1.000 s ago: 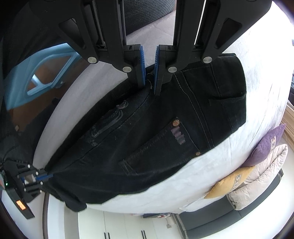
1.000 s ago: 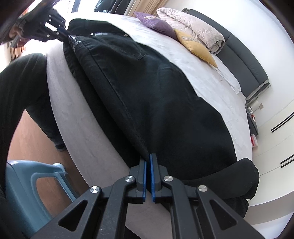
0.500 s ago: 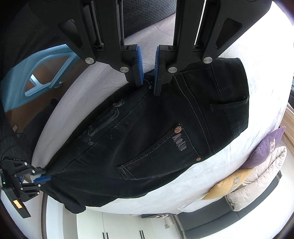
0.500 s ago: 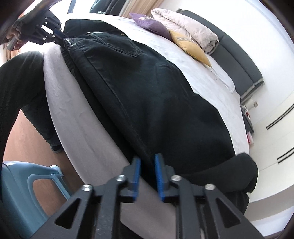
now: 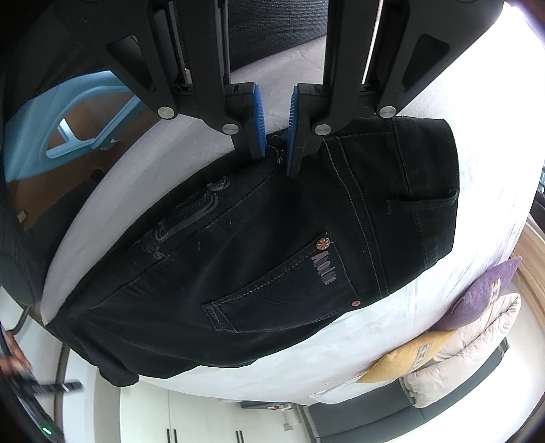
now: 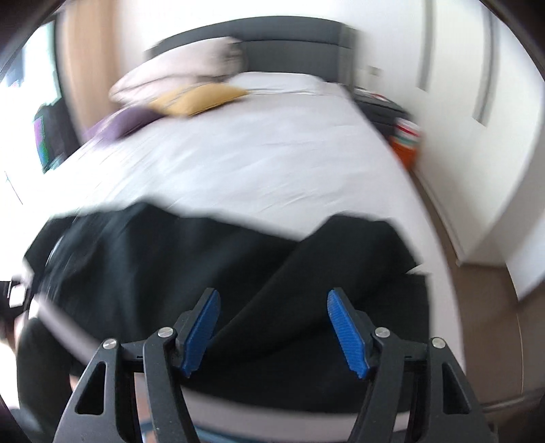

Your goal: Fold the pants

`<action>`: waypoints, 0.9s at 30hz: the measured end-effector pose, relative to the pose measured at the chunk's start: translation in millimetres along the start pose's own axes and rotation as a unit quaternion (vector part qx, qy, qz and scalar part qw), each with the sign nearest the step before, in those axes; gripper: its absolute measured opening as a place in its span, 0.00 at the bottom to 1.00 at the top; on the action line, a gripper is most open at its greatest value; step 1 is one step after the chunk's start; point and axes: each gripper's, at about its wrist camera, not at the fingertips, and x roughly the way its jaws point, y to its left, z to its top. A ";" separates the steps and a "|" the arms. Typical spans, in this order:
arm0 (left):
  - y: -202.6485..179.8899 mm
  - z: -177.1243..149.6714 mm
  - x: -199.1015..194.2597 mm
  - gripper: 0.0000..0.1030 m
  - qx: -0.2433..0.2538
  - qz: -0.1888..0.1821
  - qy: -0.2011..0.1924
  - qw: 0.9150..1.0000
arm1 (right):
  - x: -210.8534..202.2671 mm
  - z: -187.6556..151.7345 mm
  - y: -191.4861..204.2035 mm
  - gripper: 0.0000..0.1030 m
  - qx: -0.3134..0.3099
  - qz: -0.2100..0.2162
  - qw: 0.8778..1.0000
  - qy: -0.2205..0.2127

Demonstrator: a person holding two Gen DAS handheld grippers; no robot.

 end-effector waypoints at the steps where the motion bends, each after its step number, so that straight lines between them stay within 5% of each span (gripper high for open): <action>1: 0.1 0.0 0.0 0.11 -0.003 0.000 0.000 1.000 | 6.0 15.9 -13.5 0.67 0.024 -0.007 1.000 0.001; 3: -0.2 -0.7 -0.1 0.11 -0.010 0.001 0.001 1.000 | 22.0 39.0 -33.2 0.67 0.055 -0.025 0.998 0.009; 7: -1.7 1.2 1.0 0.11 -0.018 0.009 0.003 1.000 | 75.2 74.5 -50.4 0.67 0.112 -0.051 0.988 0.092; 16: -0.5 4.8 4.1 0.12 -0.031 0.009 -0.005 0.999 | 166.2 93.5 -24.2 0.66 0.069 -0.154 0.967 0.192; 21: -0.9 4.1 2.9 0.12 -0.031 0.011 -0.008 0.999 | 183.4 86.4 -29.0 0.23 0.068 -0.147 0.962 0.219; 24: -1.0 2.4 2.5 0.12 -0.035 0.013 -0.010 0.999 | 173.3 82.8 -35.6 0.09 0.068 -0.137 0.967 0.204; 27: -1.7 2.3 2.3 0.12 -0.033 0.015 -0.009 0.999 | 152.5 79.9 -48.4 0.07 0.084 -0.122 0.974 0.173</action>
